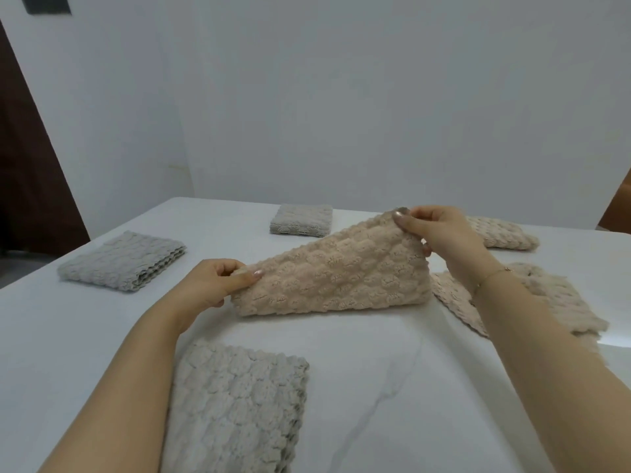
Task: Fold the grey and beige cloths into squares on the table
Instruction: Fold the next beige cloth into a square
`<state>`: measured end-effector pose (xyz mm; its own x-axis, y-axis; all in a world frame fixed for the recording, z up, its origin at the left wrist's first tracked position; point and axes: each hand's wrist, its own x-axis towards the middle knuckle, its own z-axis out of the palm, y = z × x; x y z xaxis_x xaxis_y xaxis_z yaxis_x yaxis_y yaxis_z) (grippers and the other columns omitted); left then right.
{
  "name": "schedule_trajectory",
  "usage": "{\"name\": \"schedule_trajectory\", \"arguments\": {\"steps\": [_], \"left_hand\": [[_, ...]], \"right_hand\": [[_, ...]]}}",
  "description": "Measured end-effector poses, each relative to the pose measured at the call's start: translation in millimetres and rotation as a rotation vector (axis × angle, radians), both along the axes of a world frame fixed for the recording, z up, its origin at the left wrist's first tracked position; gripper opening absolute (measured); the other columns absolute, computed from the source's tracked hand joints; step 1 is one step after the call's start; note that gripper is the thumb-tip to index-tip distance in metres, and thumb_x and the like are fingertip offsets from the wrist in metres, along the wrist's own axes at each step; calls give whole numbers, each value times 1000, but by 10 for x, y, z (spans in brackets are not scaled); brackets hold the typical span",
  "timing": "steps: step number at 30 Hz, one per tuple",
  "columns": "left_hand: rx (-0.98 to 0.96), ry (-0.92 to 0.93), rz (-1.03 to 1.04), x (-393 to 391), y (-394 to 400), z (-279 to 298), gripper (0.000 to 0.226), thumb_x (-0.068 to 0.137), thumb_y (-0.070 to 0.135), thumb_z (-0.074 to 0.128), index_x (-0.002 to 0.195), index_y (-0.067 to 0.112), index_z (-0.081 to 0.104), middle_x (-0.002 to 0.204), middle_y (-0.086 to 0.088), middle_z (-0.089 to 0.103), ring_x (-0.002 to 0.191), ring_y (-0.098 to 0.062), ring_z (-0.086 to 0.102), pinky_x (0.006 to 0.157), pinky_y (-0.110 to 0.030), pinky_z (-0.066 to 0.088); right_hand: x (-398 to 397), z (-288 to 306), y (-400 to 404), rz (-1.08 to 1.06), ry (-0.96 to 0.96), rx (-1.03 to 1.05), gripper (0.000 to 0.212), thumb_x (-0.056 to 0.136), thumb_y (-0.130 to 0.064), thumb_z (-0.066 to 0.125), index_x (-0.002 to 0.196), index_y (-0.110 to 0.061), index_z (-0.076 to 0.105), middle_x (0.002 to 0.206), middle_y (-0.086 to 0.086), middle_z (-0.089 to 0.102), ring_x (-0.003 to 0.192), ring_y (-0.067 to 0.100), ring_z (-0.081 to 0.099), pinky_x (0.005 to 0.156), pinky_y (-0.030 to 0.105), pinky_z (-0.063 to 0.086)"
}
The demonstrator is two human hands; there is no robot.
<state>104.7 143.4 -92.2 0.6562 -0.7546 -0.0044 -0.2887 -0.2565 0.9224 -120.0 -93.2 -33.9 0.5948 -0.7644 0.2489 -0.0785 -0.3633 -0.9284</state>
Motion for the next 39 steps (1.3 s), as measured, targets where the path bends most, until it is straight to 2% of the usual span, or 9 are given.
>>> {"name": "schedule_trajectory", "arguments": {"steps": [4, 8, 10, 12, 16, 19, 28, 34, 39], "left_hand": [[-56, -13, 123, 15, -7, -41, 27, 81, 36, 72, 79, 9, 70, 57, 7, 50, 51, -9, 39, 50, -21, 29], [-147, 104, 129, -69, -100, 35, 19, 83, 31, 69, 81, 12, 67, 54, 8, 52, 45, -4, 54, 41, -14, 36], [-262, 175, 148, -127, -157, 45, 19, 86, 29, 67, 85, 10, 65, 65, 1, 63, 60, -11, 68, 46, -14, 47], [-324, 113, 201, -189, -239, 47, 21, 90, 25, 63, 90, 4, 66, 84, -12, 72, 75, -20, 72, 62, -21, 56], [-470, -5, 261, -263, -455, 311, 21, 91, 22, 63, 91, 1, 68, 97, -18, 70, 92, -26, 69, 85, -29, 54], [-576, -29, 274, -214, -646, 683, 21, 89, 26, 65, 92, 6, 67, 103, -16, 70, 98, -25, 68, 91, -31, 52], [-764, -177, 199, -265, -875, 1400, 14, 90, 30, 64, 83, 17, 63, 94, -6, 67, 100, -22, 65, 97, -38, 51], [-701, -249, 166, -359, -530, 1333, 20, 90, 28, 63, 90, 9, 63, 105, -18, 68, 104, -29, 64, 97, -39, 50], [-533, -257, 175, -446, -88, 867, 30, 90, 29, 63, 97, 0, 64, 101, -8, 72, 101, -18, 66, 98, -35, 49]], "right_hand": [[-20, -65, -27, -119, 60, -86, 27, 86, -28, 69, 74, -4, 70, 52, -5, 54, 39, -1, 44, 46, 14, 33], [-136, -98, -113, -122, 212, -137, 27, 88, -24, 67, 77, 1, 69, 68, 11, 66, 46, 13, 56, 41, 21, 39], [-193, -85, -137, -72, 107, -29, 18, 89, -15, 65, 79, 0, 65, 75, 15, 67, 48, 16, 64, 40, 22, 49], [-228, -61, -154, -22, -52, 81, 9, 89, -7, 64, 84, 0, 61, 81, 17, 67, 56, 16, 68, 53, 22, 57], [-250, -62, -228, -1, -261, 83, 9, 92, -10, 59, 91, -1, 60, 92, 16, 67, 76, 12, 71, 69, 16, 55], [-263, 7, -227, 18, -402, 103, 9, 94, -10, 57, 90, -2, 57, 97, 15, 65, 90, 15, 70, 79, 19, 55], [-350, 368, -76, 50, -708, 125, 8, 93, -14, 58, 86, -11, 56, 87, 3, 67, 94, 14, 68, 89, 21, 52], [-384, 367, -50, 45, -682, 102, 8, 92, -14, 59, 85, -11, 56, 99, 10, 69, 100, 17, 67, 93, 25, 52], [-435, 433, 13, 103, -574, 64, 11, 91, -10, 60, 81, -10, 56, 96, 11, 70, 95, 17, 70, 88, 25, 54]]}}
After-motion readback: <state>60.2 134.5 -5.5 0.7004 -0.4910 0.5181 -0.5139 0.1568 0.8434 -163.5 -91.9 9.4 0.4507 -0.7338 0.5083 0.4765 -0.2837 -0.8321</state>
